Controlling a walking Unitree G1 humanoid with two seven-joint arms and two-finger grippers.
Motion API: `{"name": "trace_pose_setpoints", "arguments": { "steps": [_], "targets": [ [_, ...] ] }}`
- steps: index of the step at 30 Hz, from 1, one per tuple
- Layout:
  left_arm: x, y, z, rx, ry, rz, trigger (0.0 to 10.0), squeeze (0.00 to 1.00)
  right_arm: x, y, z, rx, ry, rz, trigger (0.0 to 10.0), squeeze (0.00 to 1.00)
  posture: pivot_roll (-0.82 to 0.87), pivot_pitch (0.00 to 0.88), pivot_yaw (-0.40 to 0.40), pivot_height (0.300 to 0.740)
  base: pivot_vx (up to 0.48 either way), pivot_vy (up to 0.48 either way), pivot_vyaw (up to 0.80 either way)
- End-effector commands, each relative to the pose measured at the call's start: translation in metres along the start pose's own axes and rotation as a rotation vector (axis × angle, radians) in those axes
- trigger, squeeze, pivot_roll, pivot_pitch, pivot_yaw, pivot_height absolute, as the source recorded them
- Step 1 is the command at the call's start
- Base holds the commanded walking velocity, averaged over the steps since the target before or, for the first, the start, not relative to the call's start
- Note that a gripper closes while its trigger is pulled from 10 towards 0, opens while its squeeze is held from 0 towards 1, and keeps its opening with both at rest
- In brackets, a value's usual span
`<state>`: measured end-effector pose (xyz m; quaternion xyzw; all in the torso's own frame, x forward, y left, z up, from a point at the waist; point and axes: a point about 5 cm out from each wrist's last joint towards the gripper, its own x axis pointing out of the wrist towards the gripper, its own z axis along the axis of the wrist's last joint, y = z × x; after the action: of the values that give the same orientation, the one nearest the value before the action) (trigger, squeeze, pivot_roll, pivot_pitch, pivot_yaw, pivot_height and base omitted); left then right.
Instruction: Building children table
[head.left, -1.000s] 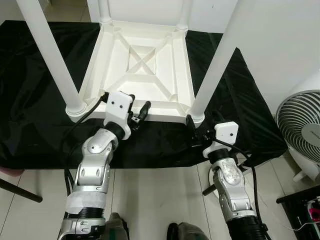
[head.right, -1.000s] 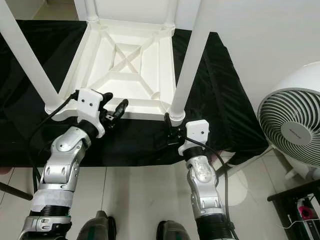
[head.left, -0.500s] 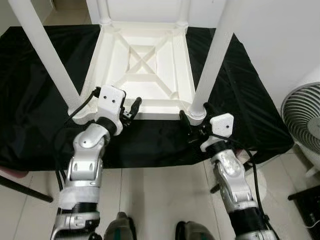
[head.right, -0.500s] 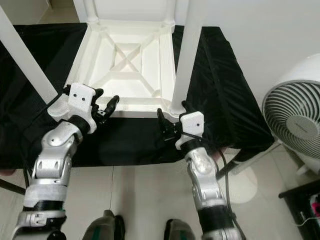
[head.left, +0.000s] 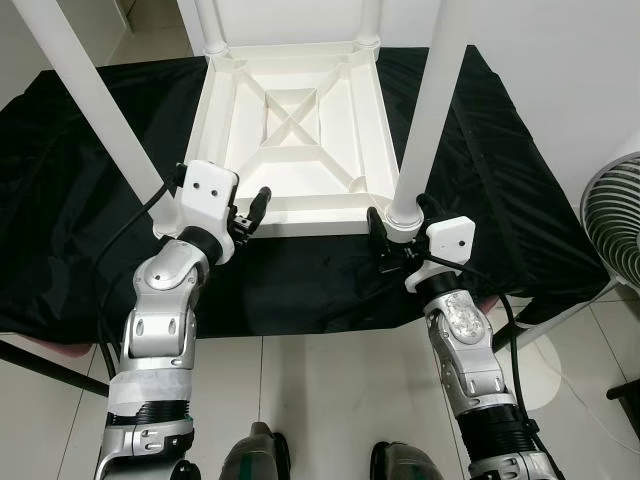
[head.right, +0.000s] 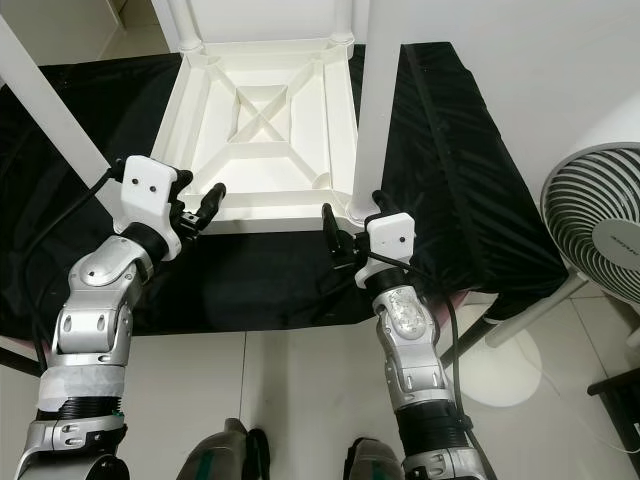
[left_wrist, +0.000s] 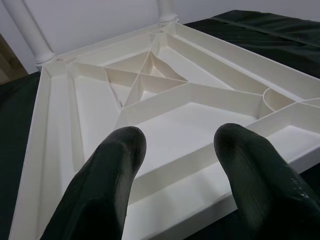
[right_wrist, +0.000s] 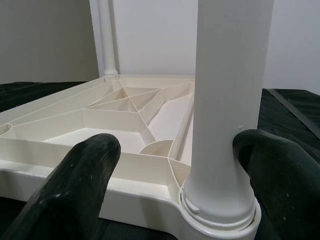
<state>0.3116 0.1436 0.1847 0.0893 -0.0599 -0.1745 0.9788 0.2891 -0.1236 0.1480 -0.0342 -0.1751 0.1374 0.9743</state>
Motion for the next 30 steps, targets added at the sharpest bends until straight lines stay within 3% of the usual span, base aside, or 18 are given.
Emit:
{"name": "trace_pose_setpoints", "arguments": {
  "steps": [1, 9, 15, 20, 30],
  "targets": [
    [0.002, 0.004, -0.002, 0.008, -0.014, 0.149, 10.0, 0.0, 0.0, 0.006, 0.001, -0.001, -0.01, -0.001, 10.0, 0.0, 0.08, 0.068, 0.065, 0.74, 0.0, 0.0, 0.0],
    [0.004, -0.003, -0.005, -0.019, -0.023, 0.15, 10.0, 0.0, -0.002, 0.003, -0.001, -0.009, 0.006, -0.057, 10.0, 0.0, 0.07, 0.07, 0.039, 0.74, 0.0, 0.0, 0.0],
    [-0.001, -0.004, -0.014, -0.093, -0.002, 0.232, 10.0, 0.0, -0.017, 0.01, -0.014, -0.001, 0.078, -0.075, 10.0, 0.0, 0.08, 0.068, -0.006, 0.74, 0.0, 0.0, 0.0],
    [-0.005, -0.003, -0.018, -0.105, 0.004, 0.254, 10.0, 0.0, -0.016, 0.012, -0.013, -0.002, 0.075, -0.055, 10.0, 0.0, 0.08, 0.069, -0.014, 0.74, 0.0, 0.0, 0.0],
    [-0.019, 0.0, -0.026, -0.108, 0.022, 0.3, 10.0, 0.0, -0.009, 0.004, -0.015, -0.019, 0.081, -0.05, 10.0, 0.0, 0.11, 0.062, -0.047, 0.74, 0.0, 0.313, 0.0]
  ]
}}
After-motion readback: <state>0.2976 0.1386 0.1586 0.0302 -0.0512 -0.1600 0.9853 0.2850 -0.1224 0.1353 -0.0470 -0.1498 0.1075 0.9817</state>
